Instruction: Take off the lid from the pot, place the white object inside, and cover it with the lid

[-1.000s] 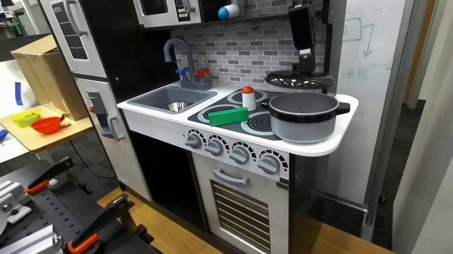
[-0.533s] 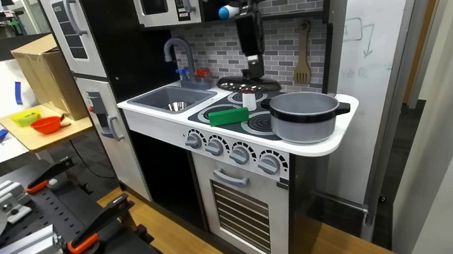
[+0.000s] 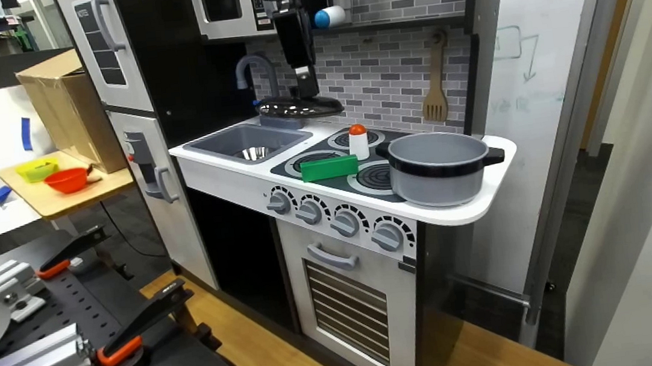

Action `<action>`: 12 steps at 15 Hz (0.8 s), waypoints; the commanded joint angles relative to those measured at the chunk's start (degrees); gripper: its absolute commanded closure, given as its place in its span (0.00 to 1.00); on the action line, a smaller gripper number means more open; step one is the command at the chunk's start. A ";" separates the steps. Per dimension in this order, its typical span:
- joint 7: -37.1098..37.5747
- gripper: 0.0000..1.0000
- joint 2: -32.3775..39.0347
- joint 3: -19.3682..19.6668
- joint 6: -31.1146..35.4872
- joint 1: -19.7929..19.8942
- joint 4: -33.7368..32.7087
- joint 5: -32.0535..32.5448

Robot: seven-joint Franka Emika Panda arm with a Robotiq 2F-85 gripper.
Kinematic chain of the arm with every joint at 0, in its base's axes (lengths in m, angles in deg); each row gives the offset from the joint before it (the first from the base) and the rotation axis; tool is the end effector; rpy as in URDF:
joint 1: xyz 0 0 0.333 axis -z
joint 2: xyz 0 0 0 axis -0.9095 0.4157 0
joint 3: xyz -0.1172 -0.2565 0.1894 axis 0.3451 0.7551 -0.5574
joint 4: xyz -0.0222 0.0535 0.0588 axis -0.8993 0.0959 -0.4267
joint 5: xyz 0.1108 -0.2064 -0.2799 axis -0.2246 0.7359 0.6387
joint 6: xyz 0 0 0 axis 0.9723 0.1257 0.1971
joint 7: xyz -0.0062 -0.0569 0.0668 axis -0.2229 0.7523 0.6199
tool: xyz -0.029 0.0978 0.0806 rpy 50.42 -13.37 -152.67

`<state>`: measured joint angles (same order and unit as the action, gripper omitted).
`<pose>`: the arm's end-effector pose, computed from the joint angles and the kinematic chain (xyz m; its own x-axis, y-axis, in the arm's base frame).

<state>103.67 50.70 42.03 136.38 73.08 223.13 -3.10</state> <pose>0.4236 -0.1523 0.3576 0.6050 -0.7878 0.1152 -0.7954 -0.5915 0.1321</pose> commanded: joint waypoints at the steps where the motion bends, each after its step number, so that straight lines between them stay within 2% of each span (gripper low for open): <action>1: -4.21 0.92 -1.98 -2.84 5.12 0.26 3.76 0.14; 8: -7.34 0.92 1.18 -8.46 12.34 -2.41 5.88 1.27; 12: -8.18 0.92 3.04 -9.73 15.13 -3.51 6.05 2.89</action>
<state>97.26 52.59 32.66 148.68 69.46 228.85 -2.09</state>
